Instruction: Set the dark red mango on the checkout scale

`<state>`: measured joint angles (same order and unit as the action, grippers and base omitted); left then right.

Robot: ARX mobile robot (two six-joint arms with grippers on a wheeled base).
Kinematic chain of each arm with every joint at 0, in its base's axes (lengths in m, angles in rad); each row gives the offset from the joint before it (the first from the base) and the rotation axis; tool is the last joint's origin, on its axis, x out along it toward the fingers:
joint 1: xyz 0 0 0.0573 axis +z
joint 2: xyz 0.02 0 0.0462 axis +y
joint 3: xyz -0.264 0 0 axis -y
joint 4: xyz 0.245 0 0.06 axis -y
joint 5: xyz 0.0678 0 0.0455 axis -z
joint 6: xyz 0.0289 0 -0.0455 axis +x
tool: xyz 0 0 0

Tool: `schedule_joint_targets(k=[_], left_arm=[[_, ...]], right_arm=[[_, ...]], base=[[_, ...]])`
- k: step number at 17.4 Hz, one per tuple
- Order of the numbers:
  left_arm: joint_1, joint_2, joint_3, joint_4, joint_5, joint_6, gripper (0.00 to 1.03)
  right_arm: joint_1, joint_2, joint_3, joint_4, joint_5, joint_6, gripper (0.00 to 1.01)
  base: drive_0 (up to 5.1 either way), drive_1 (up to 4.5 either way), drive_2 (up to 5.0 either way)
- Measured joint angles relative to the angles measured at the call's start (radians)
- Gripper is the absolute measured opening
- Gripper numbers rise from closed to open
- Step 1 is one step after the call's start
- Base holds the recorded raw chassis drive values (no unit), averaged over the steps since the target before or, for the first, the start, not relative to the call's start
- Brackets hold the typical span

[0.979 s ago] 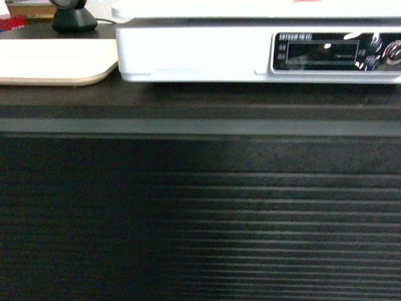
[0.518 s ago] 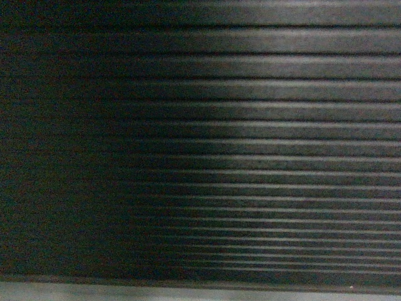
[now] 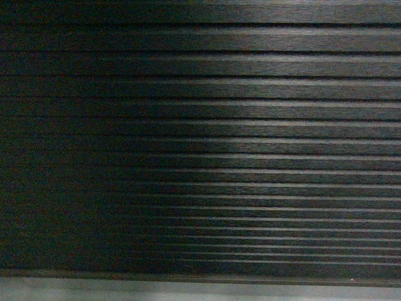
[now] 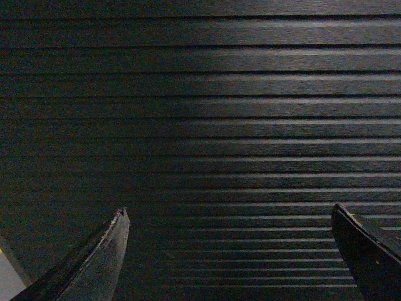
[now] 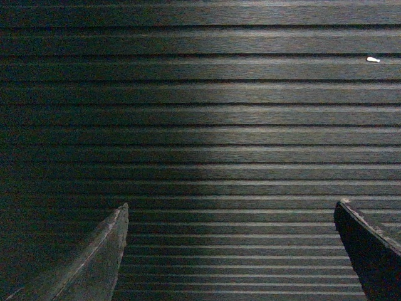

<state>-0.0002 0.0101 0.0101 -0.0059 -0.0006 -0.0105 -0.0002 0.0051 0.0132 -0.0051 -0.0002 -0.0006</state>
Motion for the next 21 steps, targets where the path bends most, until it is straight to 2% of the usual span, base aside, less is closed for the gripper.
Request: schedule_joint_targets(k=[21], left_arm=[[0.0,0.0,0.0,0.0,0.0,0.0,0.98]], right_arm=[[0.0,0.0,0.0,0.0,0.0,0.0,0.98]], base=[[0.0,0.0,0.0]])
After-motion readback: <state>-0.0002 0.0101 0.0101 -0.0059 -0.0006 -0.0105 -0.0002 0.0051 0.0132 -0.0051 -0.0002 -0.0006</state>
